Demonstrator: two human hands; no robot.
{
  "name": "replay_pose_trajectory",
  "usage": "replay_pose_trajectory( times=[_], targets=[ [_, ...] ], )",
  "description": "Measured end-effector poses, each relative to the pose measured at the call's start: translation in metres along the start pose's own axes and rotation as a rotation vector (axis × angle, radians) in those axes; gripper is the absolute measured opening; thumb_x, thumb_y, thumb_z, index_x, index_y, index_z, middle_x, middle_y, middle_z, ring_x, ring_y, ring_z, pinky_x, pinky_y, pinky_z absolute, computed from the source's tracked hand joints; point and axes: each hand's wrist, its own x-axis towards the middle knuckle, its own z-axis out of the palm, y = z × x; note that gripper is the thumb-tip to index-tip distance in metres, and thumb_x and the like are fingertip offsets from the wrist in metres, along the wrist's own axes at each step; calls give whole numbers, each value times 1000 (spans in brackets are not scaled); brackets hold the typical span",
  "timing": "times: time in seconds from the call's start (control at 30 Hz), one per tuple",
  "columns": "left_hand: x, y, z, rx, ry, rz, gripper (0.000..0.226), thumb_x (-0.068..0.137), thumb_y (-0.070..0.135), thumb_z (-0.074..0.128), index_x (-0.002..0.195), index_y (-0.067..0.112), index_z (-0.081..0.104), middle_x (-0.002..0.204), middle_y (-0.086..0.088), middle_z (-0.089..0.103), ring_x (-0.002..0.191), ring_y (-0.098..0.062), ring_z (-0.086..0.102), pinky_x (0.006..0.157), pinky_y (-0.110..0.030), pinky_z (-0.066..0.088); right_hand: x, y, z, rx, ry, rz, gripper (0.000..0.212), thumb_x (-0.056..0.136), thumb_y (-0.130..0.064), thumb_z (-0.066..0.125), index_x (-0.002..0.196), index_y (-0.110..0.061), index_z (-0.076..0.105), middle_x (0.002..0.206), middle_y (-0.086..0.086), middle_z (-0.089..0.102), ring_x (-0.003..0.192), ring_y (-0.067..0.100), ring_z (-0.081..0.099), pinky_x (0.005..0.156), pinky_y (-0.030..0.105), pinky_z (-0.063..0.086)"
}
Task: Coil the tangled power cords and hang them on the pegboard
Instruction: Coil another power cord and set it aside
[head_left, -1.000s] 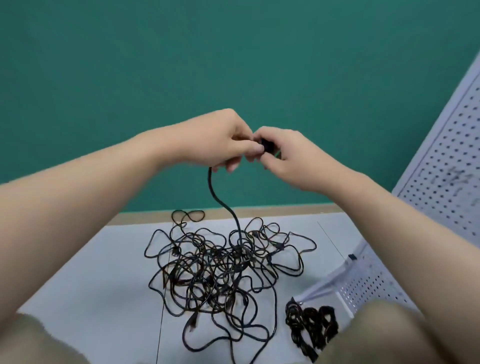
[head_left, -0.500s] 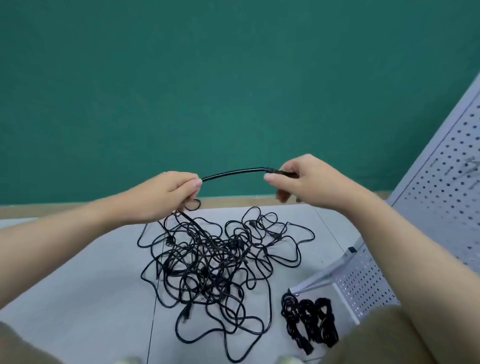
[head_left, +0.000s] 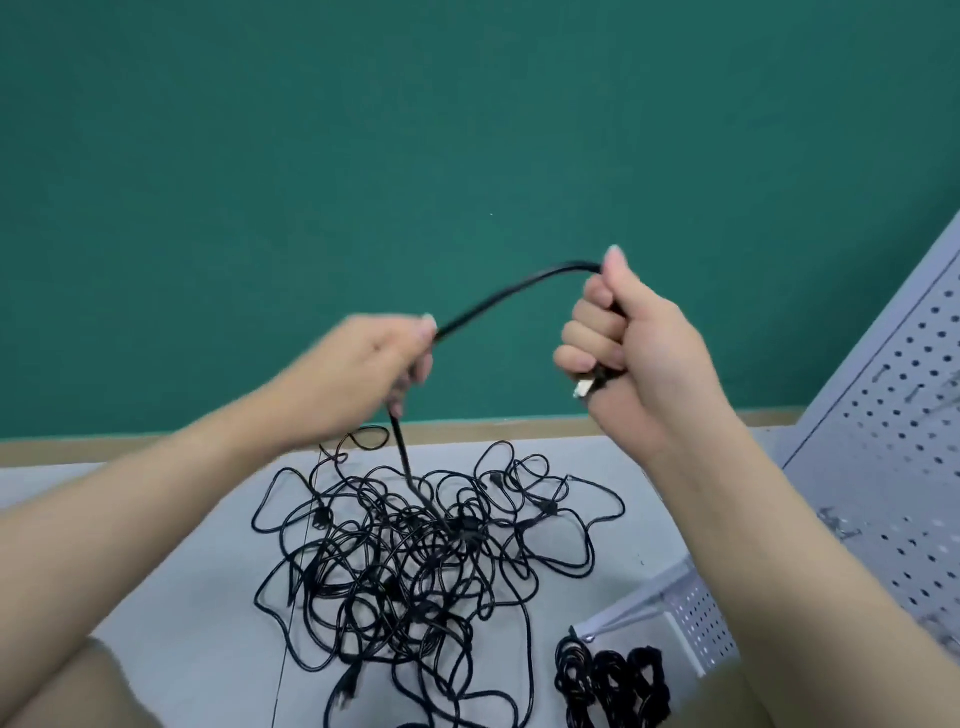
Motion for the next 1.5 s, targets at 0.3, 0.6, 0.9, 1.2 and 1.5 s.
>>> replay_pose_trajectory(
  times=[0.3, 0.6, 0.9, 1.2, 1.5],
  targets=[
    [-1, -11, -8, 12, 98, -140, 41, 111, 33, 34, 76, 20, 50, 54, 13, 38, 50, -9, 32, 53, -31, 33, 29, 23, -39, -481, 54, 174, 30, 112, -26, 38, 107, -10, 63, 60, -6, 27, 47, 10, 21, 44, 25, 35],
    [0, 56, -41, -190, 112, -378, 49, 112, 37, 33, 84, 7, 59, 52, 3, 33, 42, -14, 26, 43, -26, 33, 26, 58, 44, -559, -227, 191, 45, 111, -46, 34, 114, -9, 61, 67, -3, 35, 49, 11, 23, 44, 25, 27],
    [-35, 11, -12, -280, -80, -548, 64, 109, 52, 30, 70, 8, 54, 50, 1, 25, 45, -17, 19, 46, -23, 27, 36, 97, 54, -691, -374, 277, 44, 109, -54, 33, 105, -14, 52, 65, -6, 26, 47, 9, 18, 42, 21, 17],
    [-36, -16, -5, -261, -277, -502, 76, 101, 69, 30, 61, 12, 61, 49, 3, 27, 47, -16, 24, 52, -27, 31, 44, 84, 42, -345, -470, 353, 25, 108, -29, 47, 87, -20, 55, 68, -4, 9, 53, 8, 9, 40, 16, 13],
    [-37, -53, 2, -161, -421, -512, 57, 108, 53, 35, 70, 16, 53, 48, 11, 37, 47, -11, 37, 83, -43, 61, 93, 71, -4, -26, -38, 232, 37, 112, -22, 40, 76, -15, 47, 61, -1, 40, 53, 14, 52, 70, 42, 64]
  ],
)
